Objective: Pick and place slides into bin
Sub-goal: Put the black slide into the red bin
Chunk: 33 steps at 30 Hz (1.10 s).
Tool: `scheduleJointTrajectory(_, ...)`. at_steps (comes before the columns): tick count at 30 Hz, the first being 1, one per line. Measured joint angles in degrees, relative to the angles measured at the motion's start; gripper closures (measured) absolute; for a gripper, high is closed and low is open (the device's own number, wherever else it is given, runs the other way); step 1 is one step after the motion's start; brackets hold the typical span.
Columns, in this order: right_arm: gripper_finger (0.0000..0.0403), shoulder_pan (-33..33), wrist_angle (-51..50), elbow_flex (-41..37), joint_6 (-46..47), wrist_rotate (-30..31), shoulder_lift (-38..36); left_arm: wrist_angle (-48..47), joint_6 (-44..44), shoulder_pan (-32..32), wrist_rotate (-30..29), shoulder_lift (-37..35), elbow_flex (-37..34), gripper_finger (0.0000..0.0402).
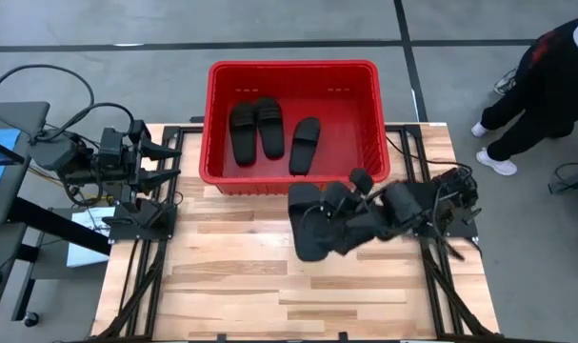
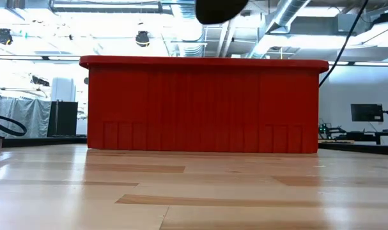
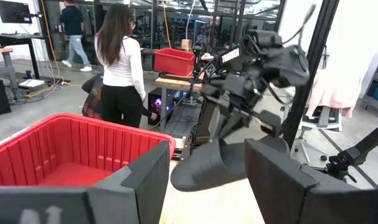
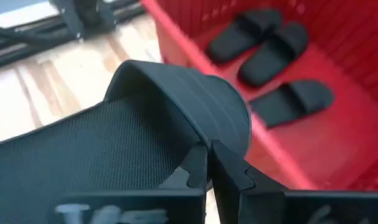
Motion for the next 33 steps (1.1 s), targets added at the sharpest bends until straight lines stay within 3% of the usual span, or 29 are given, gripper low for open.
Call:
scheduleJointTrajectory(7, 0.0403, -7.5, 0.1, 4.5, -13.7, 0.7, -0.8, 0.0, 0.9, 0.0, -0.7, 0.0, 0.0, 0.0205)
scheduleJointTrajectory(21, 0.0403, -28.4, 0.1, 3.2, -34.9, 0.7, -6.1, 0.0, 2.1, 0.0, -4.0, 0.0, 0.0, 0.0205)
scheduleJointTrajectory(27, 0.0403, -36.5, 1.1, -2.5, -40.2, 0.4, -8.1, 0.0, 4.1, 0.0, -6.8, -0.1, 0.0, 0.0205)
scheduleJointTrajectory(33, 0.0403, -43.1, 14.3, -13.6, -48.9, -4.8, -10.5, 0.1, 5.1, 0.0, -9.2, -0.1, 0.0, 0.0205)
